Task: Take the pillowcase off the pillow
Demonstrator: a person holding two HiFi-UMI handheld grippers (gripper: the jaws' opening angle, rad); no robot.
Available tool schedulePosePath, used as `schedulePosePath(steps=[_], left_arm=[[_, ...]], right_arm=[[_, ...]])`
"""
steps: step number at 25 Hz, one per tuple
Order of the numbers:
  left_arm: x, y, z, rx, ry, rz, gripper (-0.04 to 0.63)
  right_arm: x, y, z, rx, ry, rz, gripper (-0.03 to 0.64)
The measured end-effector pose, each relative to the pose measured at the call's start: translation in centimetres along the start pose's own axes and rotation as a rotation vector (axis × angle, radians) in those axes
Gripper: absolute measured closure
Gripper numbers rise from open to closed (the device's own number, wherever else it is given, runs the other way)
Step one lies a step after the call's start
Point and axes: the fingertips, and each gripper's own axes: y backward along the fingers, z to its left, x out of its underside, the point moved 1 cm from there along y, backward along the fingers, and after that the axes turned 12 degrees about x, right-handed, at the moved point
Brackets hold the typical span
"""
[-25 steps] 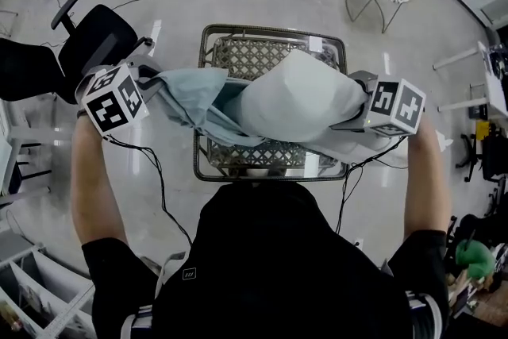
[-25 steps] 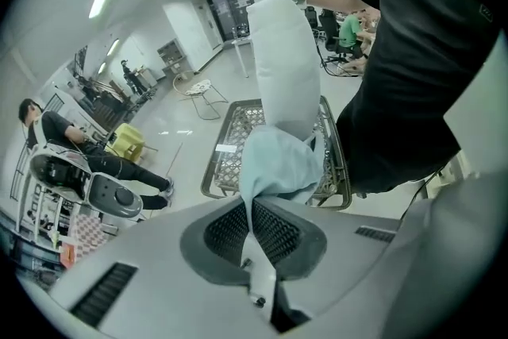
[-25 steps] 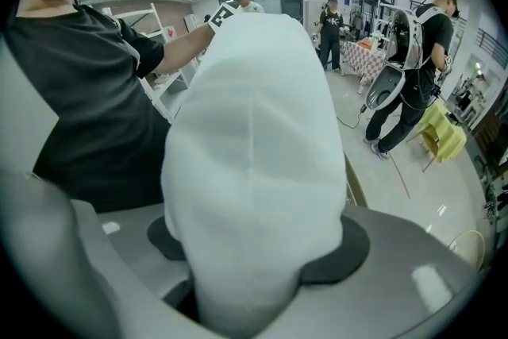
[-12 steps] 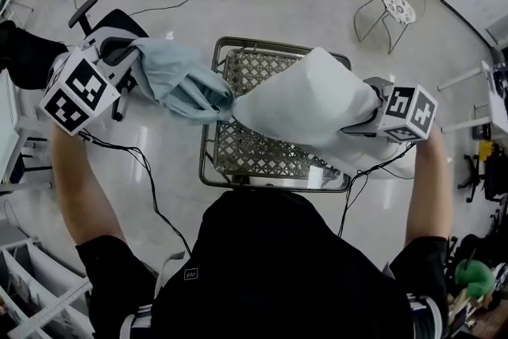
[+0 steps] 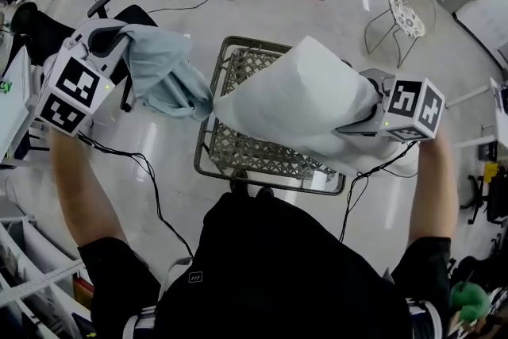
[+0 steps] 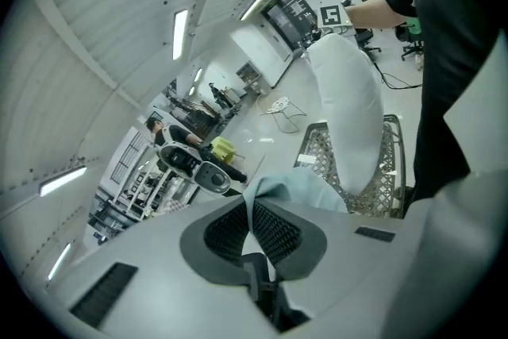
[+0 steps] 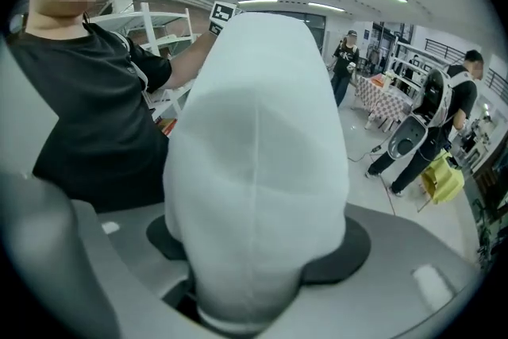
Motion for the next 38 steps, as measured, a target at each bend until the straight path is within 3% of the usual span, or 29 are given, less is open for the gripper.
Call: schedulePosePath(steps=[4, 7, 13, 17, 25, 32, 38], left_arm=[[-0.2, 4.1, -0.2, -0.159, 0.058, -0.007, 0.586], [0.5, 5.7, -1.1, -0.203, 0.093, -0.01, 0.586], [0.7, 4.9, -4.3, -0.138, 0.145, -0.066, 0.586], [0.8, 3.7, -7.4, -0.092, 0.156, -0.125, 0.586], [5.5, 3.9, -8.6, -0.047, 0.132, -0.158, 0.586], [8.8, 4.3, -6.5, -0.08, 0.148, -0.153, 0.586], [10.6, 1.2, -7.1, -0.005, 0.166, -0.132, 0.586]], right_arm=[[-1.3, 0.5, 2.8, -0.052, 0.074, -0.028, 0.272], [-1.3, -0.7, 4.9, -0.097, 0.149, 0.003, 0.27], [-3.3, -4.1, 9.2, -0.156, 0.22, 0.037, 0.265], [-4.7, -6.3, 12.1, -0.169, 0.214, 0.083, 0.264], [-10.1, -9.9, 15.6, -0.173, 0.191, 0.125, 0.264], [-10.8, -12.8, 14.6, -0.175, 0.135, 0.16, 0.255], [-10.7, -17.3, 9.8, -0.167, 0.084, 0.189, 0.228]])
